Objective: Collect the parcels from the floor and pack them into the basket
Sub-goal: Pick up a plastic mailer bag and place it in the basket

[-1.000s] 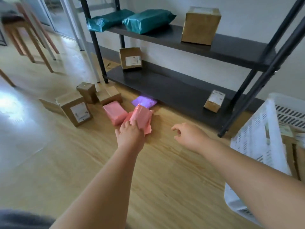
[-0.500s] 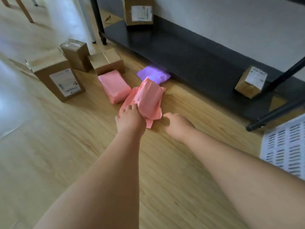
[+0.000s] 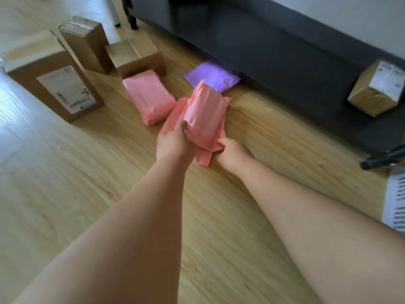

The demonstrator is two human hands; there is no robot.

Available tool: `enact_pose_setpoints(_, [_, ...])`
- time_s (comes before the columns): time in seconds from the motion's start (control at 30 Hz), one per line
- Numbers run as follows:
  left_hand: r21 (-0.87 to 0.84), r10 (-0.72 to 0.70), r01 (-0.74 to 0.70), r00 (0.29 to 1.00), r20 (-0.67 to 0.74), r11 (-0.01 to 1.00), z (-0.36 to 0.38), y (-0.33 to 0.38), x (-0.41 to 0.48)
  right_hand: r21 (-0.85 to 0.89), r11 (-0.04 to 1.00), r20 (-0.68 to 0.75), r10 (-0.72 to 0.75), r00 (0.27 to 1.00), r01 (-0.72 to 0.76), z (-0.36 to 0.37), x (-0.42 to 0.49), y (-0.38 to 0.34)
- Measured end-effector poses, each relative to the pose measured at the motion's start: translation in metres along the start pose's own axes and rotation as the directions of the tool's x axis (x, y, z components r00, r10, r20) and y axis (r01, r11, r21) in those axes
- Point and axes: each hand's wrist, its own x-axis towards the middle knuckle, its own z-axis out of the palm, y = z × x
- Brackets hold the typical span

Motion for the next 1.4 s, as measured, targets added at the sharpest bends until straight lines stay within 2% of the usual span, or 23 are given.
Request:
enact_pose_setpoints(0.13, [-0.059, -0.002, -0.002, 0.998, -0.063, 0.998, 0.005, 0.006, 0.000, 0.013, 1.000, -0.044, -0.010, 0.999, 0.010, -0.004, -0.007, 0.003])
enact_pose_setpoints(0.3, [-0.053, -0.031, 0.027, 0.996, -0.084, 0.998, 0.001, 0.019, -0.009, 0.006, 1.000, -0.137, -0.001, 0.991, 0.001, -0.018, -0.026, 0.006])
enact_pose_setpoints(0.43, [-0.185, -0.059, 0.045, 0.996, -0.072, 0.982, -0.007, 0.041, -0.029, 0.004, 1.000, -0.235, 0.020, 0.972, -0.020, -0.039, -0.051, 0.017])
enact_pose_setpoints(0.67, [-0.374, -0.075, 0.073, 0.997, 0.009, 0.925, -0.005, 0.073, -0.122, -0.041, 0.996, -0.338, 0.056, 0.940, -0.074, -0.072, -0.132, 0.051])
enact_pose_setpoints(0.83, [-0.413, -0.044, 0.059, 0.998, 0.046, 0.909, -0.007, 0.090, -0.185, -0.004, 0.991, -0.389, 0.119, 0.914, -0.131, -0.084, -0.194, 0.080])
enact_pose_setpoints(0.9, [-0.406, -0.034, 0.050, 0.998, 0.047, 0.913, -0.011, 0.091, -0.208, 0.030, 0.994, -0.407, 0.110, 0.907, -0.107, -0.085, -0.217, 0.090])
enact_pose_setpoints(1.0, [-0.401, -0.039, 0.071, 0.995, 0.089, 0.913, -0.016, 0.087, -0.237, 0.121, 0.990, -0.397, 0.118, 0.910, -0.076, -0.084, -0.250, 0.104])
enact_pose_setpoints(1.13, [-0.375, -0.046, 0.115, 0.981, 0.188, 0.920, -0.010, 0.077, -0.278, 0.385, 0.921, -0.329, 0.201, 0.923, -0.063, -0.069, -0.290, 0.131])
enact_pose_setpoints(1.27, [-0.425, -0.070, 0.198, 0.952, 0.299, 0.883, 0.013, 0.065, -0.319, 0.480, 0.869, -0.275, 0.283, 0.919, -0.124, -0.052, -0.327, 0.159])
enact_pose_setpoints(1.4, [-0.452, -0.103, 0.280, 0.920, 0.377, 0.847, 0.036, 0.051, -0.364, 0.617, 0.759, -0.153, 0.375, 0.914, -0.208, -0.026, -0.361, 0.187])
